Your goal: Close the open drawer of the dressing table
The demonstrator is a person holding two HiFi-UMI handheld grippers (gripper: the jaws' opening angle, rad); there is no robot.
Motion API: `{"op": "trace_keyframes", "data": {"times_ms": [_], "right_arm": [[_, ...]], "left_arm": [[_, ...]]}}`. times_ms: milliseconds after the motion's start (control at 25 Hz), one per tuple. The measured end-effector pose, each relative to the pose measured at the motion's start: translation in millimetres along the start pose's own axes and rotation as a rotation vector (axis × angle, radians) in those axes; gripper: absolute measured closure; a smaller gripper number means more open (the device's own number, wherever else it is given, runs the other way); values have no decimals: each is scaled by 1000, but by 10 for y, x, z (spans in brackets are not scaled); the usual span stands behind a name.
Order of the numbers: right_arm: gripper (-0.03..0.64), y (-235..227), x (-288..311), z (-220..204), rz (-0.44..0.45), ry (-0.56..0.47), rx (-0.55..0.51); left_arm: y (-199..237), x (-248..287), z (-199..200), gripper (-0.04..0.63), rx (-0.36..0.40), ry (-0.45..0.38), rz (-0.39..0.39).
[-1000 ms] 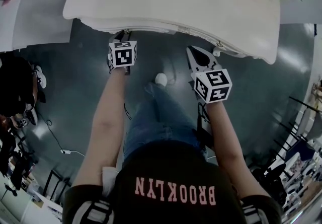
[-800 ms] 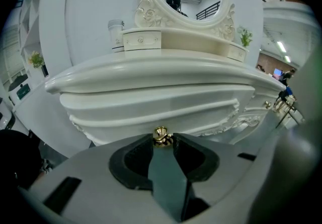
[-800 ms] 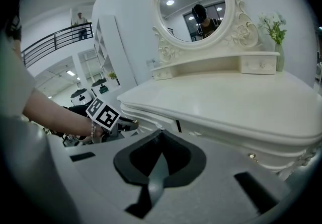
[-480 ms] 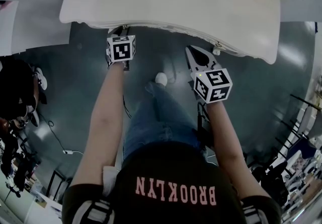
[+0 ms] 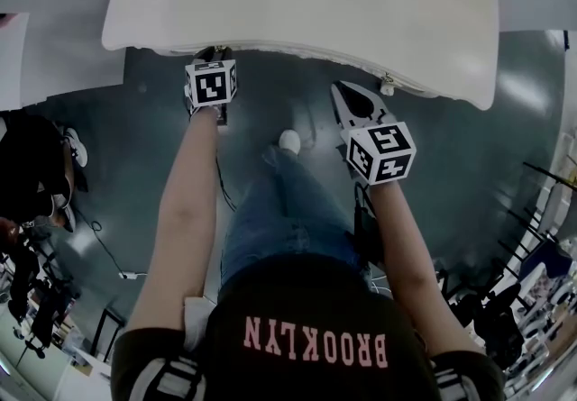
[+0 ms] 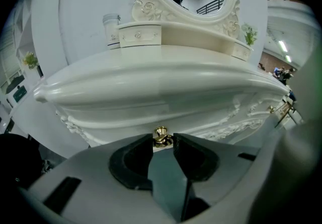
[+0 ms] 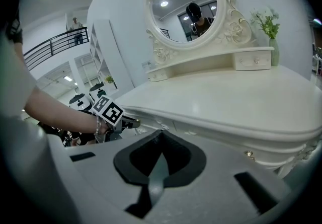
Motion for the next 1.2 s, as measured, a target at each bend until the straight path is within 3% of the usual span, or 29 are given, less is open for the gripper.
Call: {"op": "trace_keyframes", "data": {"times_ms": [480,720,880,1040,1200], "right_arm": [[621,20,-287,-67,-29,-40,53],[621,130,-439,-22,-33,-79,40],[621,256,-534,-29,-38,-99,33],[621,468,-635,-15,-41,-123,14],[621,720,-744,85,-59,-168,-11]], "left_arm": [[-82,-103,-95,465,-71,-17,27],[-226,-368,-126,465,-12,-50,30],[-295,-551,-70,472,70,-99,14],[-279,-839,-78,574,112,-166,13],[-237,-1233,-61,586,109,-257,-18]]}}
Point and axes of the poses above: the fingertips, and each gripper's own axes: x forward along the fingers, y to its left, z out of its top, the point moved 5 cm from there along -x, backward along the fingers, and after that the axes turned 14 degrees about -z, right-handed, at the moved point
